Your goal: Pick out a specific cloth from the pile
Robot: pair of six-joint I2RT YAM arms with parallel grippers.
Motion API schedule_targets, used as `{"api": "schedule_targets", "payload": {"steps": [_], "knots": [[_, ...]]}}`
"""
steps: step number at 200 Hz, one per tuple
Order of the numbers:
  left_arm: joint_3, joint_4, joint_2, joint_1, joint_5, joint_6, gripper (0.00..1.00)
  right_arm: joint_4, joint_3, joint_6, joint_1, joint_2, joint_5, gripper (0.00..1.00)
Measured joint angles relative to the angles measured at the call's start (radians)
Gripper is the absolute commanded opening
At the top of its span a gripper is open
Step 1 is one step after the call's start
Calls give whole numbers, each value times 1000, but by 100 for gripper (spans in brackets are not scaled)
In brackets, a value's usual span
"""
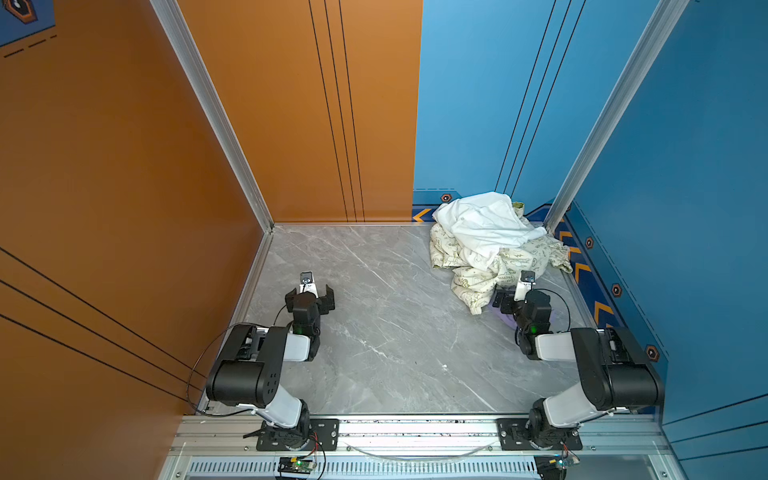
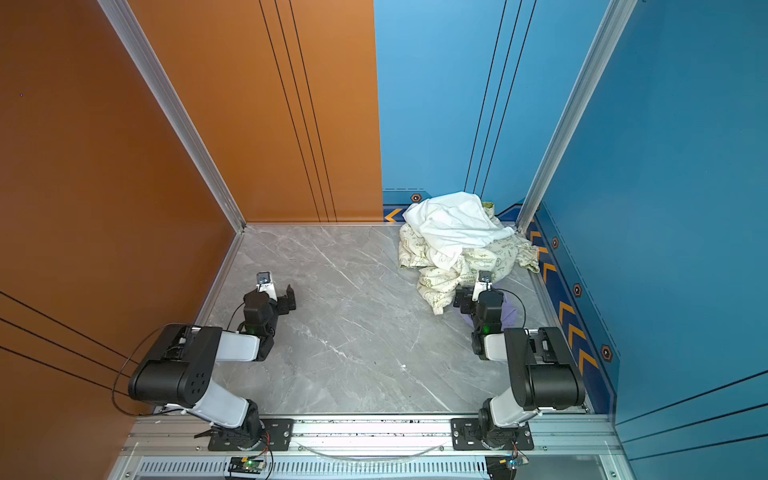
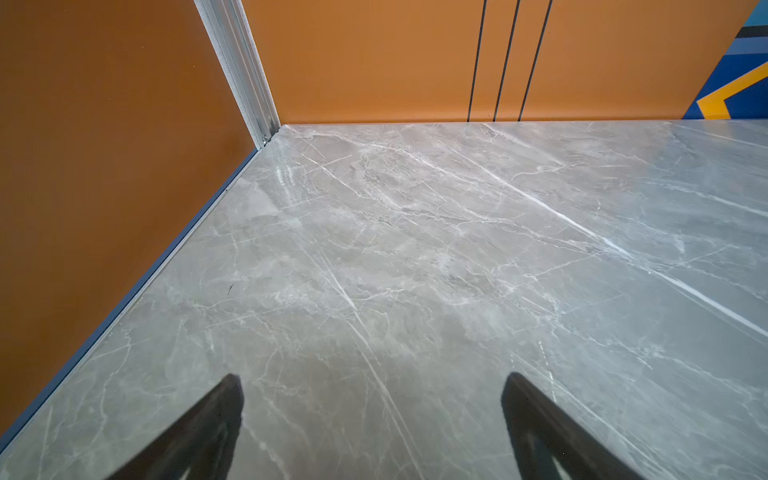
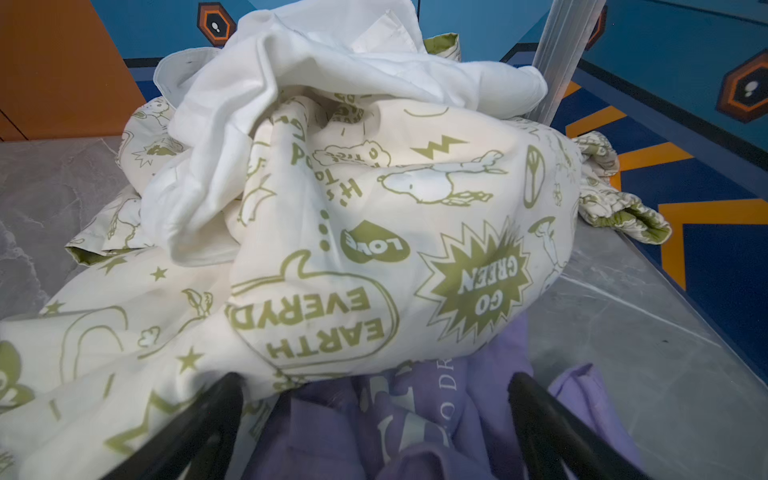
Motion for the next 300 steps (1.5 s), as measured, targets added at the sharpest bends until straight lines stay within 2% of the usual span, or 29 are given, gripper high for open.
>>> {"api": "schedule_targets", "payload": {"steps": [269,284,300], "knots": [[0,-3,0,2,1,0,98,-3,0,9,0,-2,13,100],[0,-19,-14,-1,4,11,98,-51,0,15,3,-42,42,100],[0,-57,-71,-19,4,32,98,-164,4,27,8,-165,72,100]]}}
